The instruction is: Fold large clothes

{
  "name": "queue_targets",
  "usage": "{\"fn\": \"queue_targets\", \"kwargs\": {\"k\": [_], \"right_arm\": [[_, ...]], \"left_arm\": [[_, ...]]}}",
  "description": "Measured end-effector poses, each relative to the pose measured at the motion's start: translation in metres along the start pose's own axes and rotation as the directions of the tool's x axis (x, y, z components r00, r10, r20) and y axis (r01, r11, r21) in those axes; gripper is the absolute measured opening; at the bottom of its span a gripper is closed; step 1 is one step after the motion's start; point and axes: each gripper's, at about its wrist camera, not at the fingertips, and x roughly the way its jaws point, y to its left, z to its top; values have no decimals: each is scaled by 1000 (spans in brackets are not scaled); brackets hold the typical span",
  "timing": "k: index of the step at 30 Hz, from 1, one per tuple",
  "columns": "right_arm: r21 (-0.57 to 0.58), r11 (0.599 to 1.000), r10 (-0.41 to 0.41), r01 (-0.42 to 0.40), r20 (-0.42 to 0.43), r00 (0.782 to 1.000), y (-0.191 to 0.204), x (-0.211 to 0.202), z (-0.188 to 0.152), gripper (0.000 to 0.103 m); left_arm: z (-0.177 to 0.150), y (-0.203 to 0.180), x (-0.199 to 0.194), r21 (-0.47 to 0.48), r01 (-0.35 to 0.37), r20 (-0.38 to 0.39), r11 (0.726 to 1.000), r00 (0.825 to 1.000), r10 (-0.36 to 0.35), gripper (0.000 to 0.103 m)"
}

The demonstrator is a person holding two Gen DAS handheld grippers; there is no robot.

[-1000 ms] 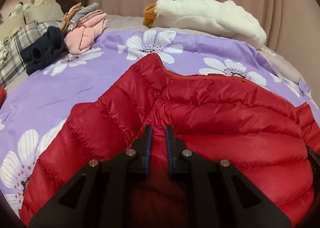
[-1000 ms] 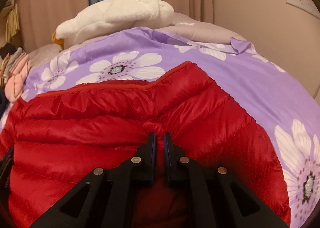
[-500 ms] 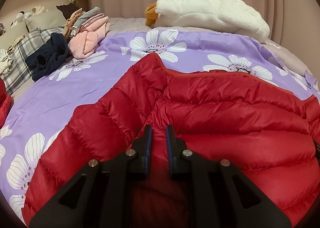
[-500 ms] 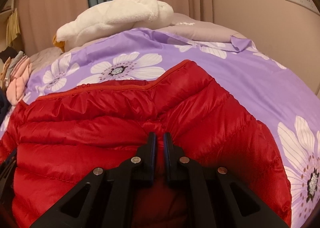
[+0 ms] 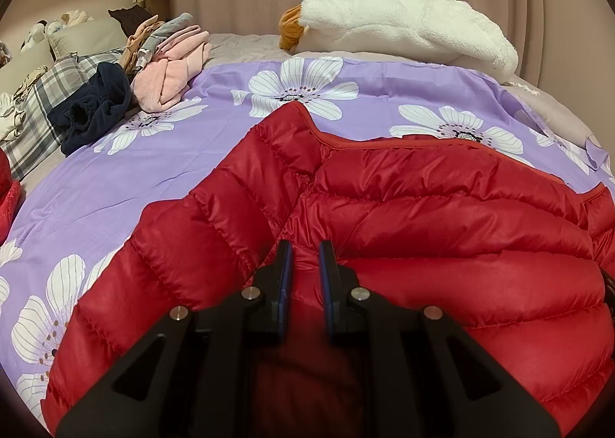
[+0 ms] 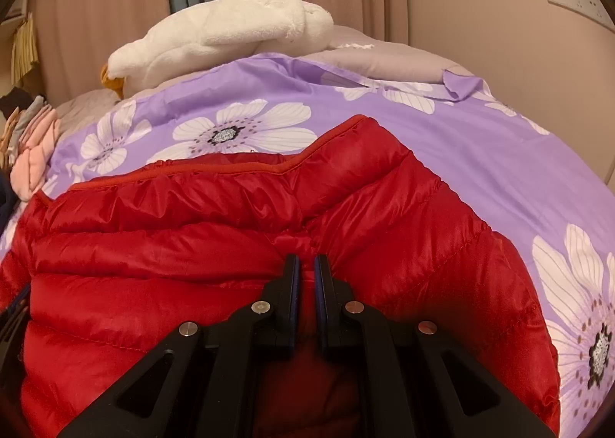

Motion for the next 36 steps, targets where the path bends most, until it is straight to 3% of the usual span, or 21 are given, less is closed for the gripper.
{"fn": "queue_targets", "kwargs": {"k": [36], "right_arm": [[-3, 1000, -2, 2, 7, 1000, 1, 1, -4, 9]], "left_arm": [[0, -1, -1, -1, -2, 1, 1000, 1000, 2, 14]]}}
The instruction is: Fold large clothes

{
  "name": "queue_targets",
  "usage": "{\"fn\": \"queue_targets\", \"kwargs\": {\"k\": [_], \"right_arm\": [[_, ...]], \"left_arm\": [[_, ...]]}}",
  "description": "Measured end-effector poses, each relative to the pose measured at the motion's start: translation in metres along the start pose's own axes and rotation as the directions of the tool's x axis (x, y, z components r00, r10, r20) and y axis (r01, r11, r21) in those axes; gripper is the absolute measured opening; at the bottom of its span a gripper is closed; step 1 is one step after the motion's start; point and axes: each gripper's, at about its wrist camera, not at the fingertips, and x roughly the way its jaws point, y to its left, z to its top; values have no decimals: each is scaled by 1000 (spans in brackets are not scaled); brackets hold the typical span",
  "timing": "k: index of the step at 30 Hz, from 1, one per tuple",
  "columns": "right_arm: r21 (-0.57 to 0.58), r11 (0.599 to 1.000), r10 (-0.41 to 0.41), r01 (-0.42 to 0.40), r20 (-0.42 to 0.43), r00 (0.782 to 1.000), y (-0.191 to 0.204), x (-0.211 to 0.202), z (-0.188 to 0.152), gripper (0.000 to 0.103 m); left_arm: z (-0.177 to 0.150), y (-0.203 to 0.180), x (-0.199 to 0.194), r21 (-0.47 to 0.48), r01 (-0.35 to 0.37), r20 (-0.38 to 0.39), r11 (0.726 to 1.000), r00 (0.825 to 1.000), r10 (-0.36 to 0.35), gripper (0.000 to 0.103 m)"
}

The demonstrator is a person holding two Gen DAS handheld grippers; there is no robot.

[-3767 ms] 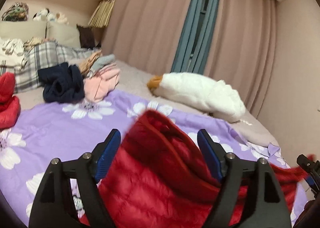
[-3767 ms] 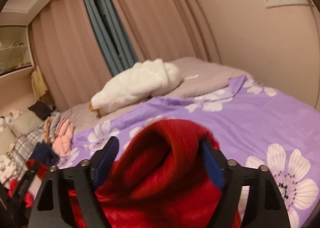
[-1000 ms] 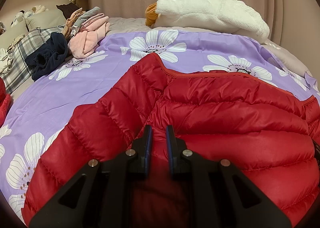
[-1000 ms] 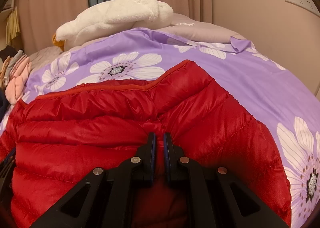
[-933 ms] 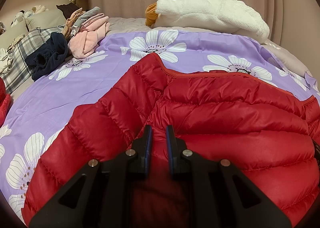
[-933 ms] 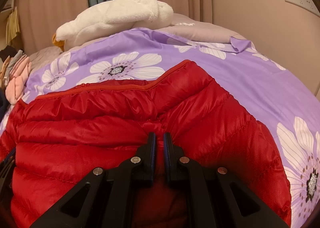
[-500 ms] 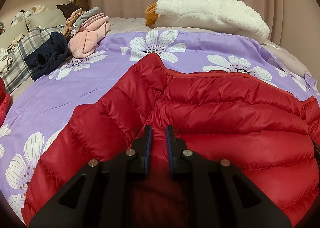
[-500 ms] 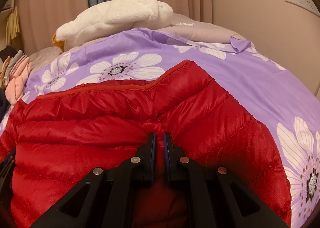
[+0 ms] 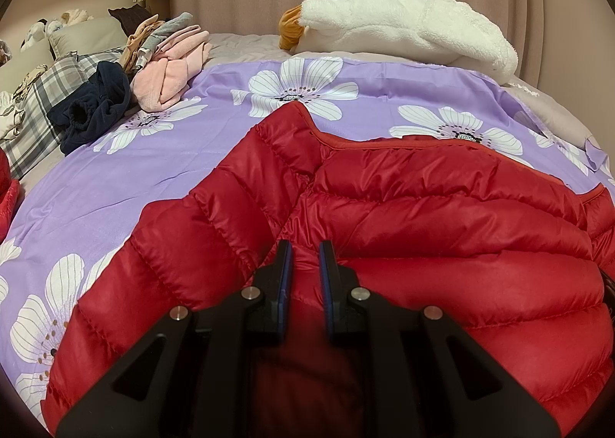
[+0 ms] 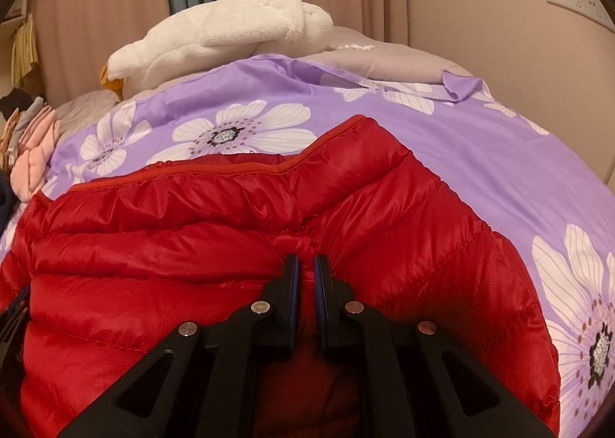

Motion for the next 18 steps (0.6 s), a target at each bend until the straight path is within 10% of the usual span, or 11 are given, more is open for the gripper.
{"fn": "queue_targets", "kwargs": {"k": [7, 12, 18], "right_arm": [[-47, 997, -70, 67, -49, 996, 9, -7, 7, 9], [72, 995, 72, -68, -59, 996, 10, -41, 18, 36], [15, 983, 186, -185, -32, 982, 47, -61, 3, 39]], "left_arm": [[6, 10, -12, 9, 26, -27, 1000, 999, -25, 21], [5, 32, -58, 94, -104, 114, 990, 989, 93, 67], [3, 90, -68, -192, -33, 39, 981, 998, 41, 71]]}}
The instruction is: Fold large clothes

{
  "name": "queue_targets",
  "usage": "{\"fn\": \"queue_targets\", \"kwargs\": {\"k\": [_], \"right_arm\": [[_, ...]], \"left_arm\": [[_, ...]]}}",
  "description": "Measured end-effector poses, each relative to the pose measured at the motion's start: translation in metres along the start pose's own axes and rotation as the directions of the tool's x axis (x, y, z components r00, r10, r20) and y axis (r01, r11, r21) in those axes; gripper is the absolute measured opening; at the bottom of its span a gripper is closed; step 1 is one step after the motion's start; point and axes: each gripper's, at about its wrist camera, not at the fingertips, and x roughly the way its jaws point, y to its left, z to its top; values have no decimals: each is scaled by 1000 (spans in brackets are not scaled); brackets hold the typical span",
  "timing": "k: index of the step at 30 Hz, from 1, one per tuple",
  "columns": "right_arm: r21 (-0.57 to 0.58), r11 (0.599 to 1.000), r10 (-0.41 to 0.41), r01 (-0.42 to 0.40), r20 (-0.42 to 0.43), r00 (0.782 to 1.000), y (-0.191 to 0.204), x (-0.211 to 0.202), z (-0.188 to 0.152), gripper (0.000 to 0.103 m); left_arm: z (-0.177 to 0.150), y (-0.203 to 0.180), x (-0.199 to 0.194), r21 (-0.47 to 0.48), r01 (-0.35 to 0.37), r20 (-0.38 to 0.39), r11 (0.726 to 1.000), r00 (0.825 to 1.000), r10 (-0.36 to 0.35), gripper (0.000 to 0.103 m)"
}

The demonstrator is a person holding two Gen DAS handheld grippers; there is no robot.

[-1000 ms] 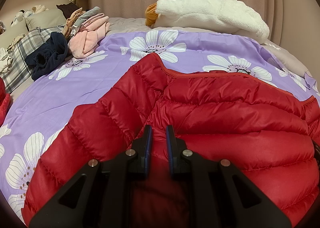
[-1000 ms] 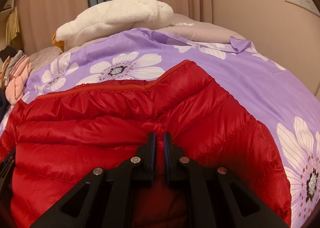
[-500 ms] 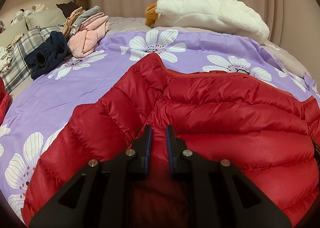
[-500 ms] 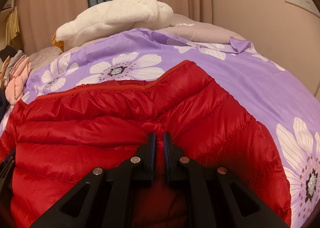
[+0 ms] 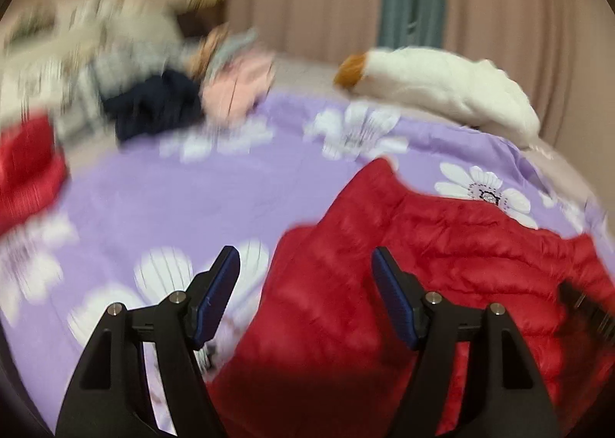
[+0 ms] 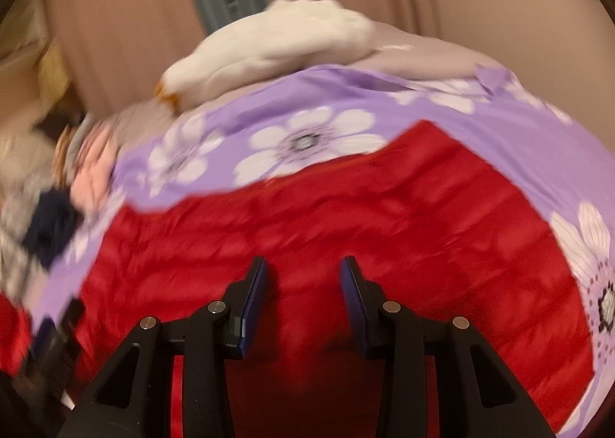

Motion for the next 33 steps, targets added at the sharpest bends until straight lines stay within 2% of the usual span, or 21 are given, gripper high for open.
{"fn": "queue_targets", "kwargs": {"k": [2, 3, 4, 6, 9, 11, 21, 24, 26, 28, 30, 31, 32, 33], "right_arm": [[-93, 994, -55, 56, 11, 998, 17, 6, -16, 39], [-130, 988, -83, 84, 18, 996, 21, 12, -22, 39], [-171, 978, -111, 116, 39, 993, 24, 19, -30, 39], [-183, 975, -112, 123, 70, 991, 22, 25, -37, 39], [-124, 990, -56, 62, 44, 997, 7, 31, -32, 40], [-109, 993, -41, 45, 42, 998, 5, 31, -31, 40], [-121, 991, -57, 65, 67, 996, 15, 27, -40, 41], [-117, 991, -49, 57, 70, 996, 13, 27, -39, 41], [-107, 993, -33, 41, 70, 997, 10, 25, -39, 41], [-94, 995, -18, 24, 67, 998, 7, 25, -38, 41], [-87, 996, -9, 15, 70, 998, 6, 25, -39, 41], [-86, 996, -8, 14, 71, 997, 6, 24, -39, 41], [-87, 996, -9, 15, 73, 997, 6, 24, -40, 42], [-86, 996, -8, 14, 75, 997, 6, 23, -40, 42]], "left_arm": [[-13, 11, 29, -56, 0, -135, 998, 991, -8, 72], [-21, 13, 39, -70, 31, -160, 997, 986, -42, 74], [-26, 13, 41, -71, 49, -148, 996, 987, -59, 75], [-32, 16, 44, -96, 80, -137, 992, 986, -93, 81], [-33, 24, 58, -185, 146, -170, 972, 969, -178, 88], [-34, 22, 55, -179, 148, -160, 973, 971, -178, 89], [-34, 26, 54, -180, 151, -154, 972, 972, -180, 93], [-33, 30, 52, -187, 146, -183, 972, 966, -180, 95], [-31, 36, 43, -186, 165, -240, 969, 948, -208, 96], [-35, 49, 32, -264, 218, -278, 940, 916, -290, 96], [-42, 65, 20, -349, 309, -319, 884, 848, -423, 97], [-45, 68, 16, -367, 334, -333, 868, 824, -458, 97], [-51, 71, 11, -390, 369, -347, 843, 789, -506, 98], [-54, 71, 8, -402, 393, -352, 827, 767, -536, 98]]}}
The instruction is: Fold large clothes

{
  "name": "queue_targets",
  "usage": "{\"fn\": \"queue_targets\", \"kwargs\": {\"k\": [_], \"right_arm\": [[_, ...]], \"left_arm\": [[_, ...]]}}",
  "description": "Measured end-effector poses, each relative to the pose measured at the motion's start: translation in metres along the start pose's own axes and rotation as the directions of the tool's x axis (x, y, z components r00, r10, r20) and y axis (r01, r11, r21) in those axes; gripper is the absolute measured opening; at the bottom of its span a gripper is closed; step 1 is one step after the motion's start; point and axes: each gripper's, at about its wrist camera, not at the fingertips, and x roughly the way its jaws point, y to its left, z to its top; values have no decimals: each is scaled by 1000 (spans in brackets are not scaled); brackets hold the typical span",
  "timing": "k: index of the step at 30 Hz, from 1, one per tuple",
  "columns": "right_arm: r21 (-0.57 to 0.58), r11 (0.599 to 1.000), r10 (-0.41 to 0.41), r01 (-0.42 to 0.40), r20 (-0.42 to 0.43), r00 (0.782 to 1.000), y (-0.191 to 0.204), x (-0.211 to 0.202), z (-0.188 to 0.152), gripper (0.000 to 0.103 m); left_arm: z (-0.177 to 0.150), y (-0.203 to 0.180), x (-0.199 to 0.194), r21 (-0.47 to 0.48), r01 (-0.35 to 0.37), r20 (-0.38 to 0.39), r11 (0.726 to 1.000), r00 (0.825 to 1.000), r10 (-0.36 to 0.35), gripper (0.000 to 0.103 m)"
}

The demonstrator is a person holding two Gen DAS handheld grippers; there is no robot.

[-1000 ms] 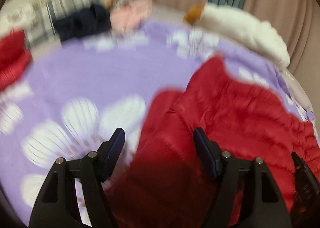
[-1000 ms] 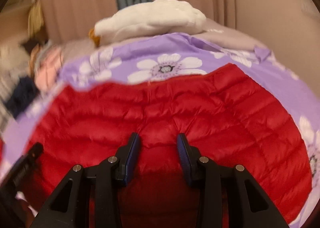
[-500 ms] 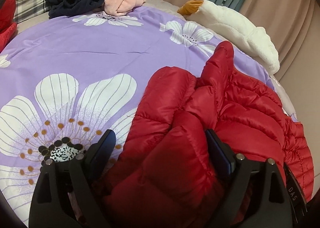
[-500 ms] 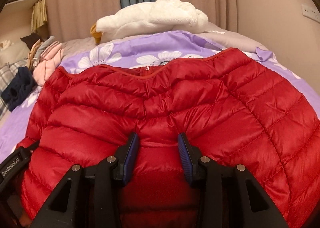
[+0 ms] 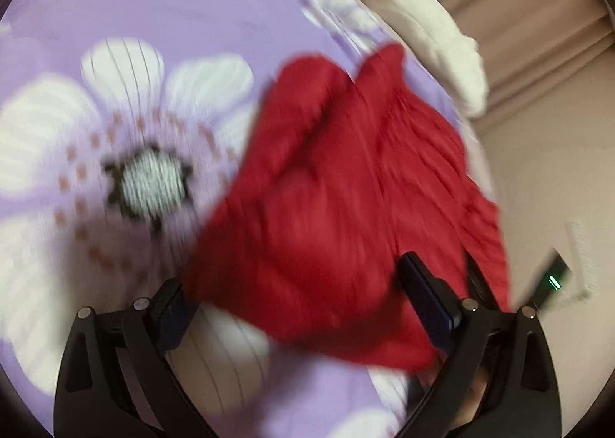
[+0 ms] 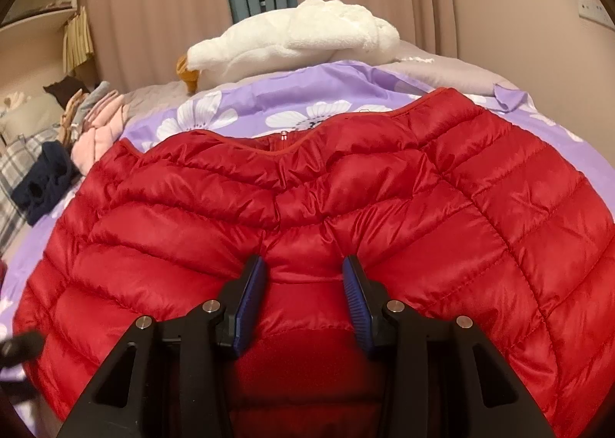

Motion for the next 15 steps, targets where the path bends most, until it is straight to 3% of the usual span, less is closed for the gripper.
{"fn": "queue_targets", "kwargs": {"k": [3, 7, 10, 15], "right_arm": [[6, 1000, 7, -7, 2, 1000, -1, -1, 0, 42], [20, 999, 25, -25, 12, 1000, -6, -5, -2, 43], [37, 998, 41, -41, 10, 999, -10, -5, -3, 43], [32, 999, 31, -31, 10, 999, -7, -4, -2, 43]], "left_arm": [[-10, -4, 2, -2, 56, -6, 998, 998, -56, 97], [-2, -13, 20, -49, 25, 29, 998, 999, -23, 94], [5, -22, 30, -87, -52, 72, 995, 996, 58, 86], [4, -43, 41, -27, -196, 179, 980, 964, 197, 77]]}}
